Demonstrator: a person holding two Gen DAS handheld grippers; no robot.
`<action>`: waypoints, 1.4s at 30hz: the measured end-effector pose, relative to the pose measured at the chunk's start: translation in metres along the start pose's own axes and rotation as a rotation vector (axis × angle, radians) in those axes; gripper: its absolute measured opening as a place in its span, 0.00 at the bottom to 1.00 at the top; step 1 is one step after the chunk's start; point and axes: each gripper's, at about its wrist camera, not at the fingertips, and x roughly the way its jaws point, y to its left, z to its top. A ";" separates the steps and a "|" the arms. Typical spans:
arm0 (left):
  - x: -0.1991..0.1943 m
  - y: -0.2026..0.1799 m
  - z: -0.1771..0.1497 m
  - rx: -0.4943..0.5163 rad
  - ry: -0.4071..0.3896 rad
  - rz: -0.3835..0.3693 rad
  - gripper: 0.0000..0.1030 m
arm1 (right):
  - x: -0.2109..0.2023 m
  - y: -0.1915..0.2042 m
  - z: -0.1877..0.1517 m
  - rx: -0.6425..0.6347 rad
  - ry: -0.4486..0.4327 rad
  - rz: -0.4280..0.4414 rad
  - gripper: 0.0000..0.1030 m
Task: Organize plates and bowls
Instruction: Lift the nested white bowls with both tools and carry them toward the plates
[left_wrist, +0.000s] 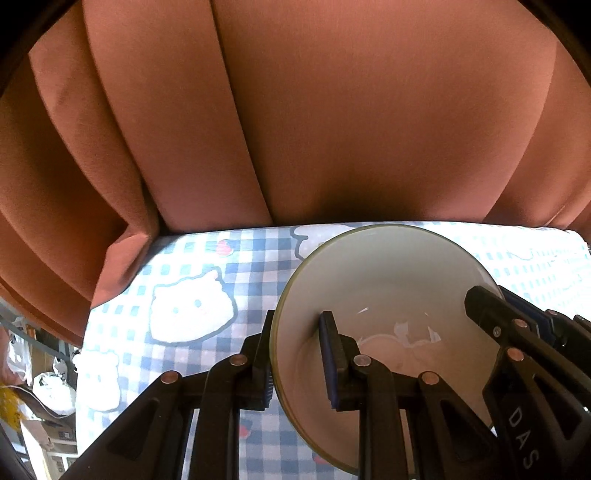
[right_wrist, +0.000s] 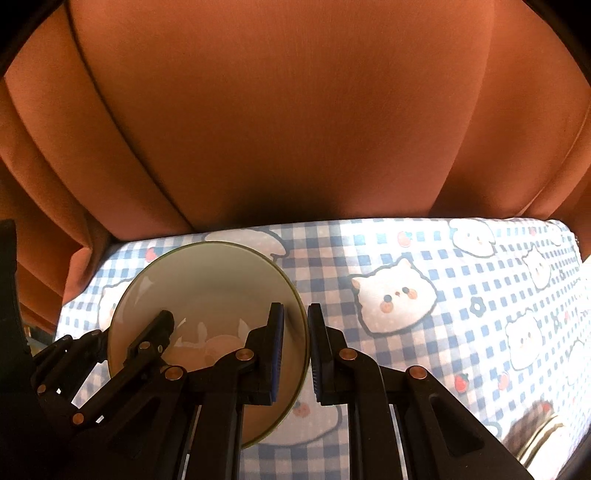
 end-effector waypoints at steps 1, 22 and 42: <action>-0.003 0.001 -0.001 0.000 -0.004 0.000 0.19 | -0.006 0.000 -0.002 0.000 -0.006 -0.001 0.16; -0.101 -0.005 -0.059 0.040 -0.092 -0.032 0.19 | -0.132 -0.009 -0.072 0.027 -0.093 -0.019 0.16; -0.184 -0.059 -0.112 0.028 -0.151 -0.010 0.19 | -0.206 -0.061 -0.130 0.025 -0.152 0.014 0.16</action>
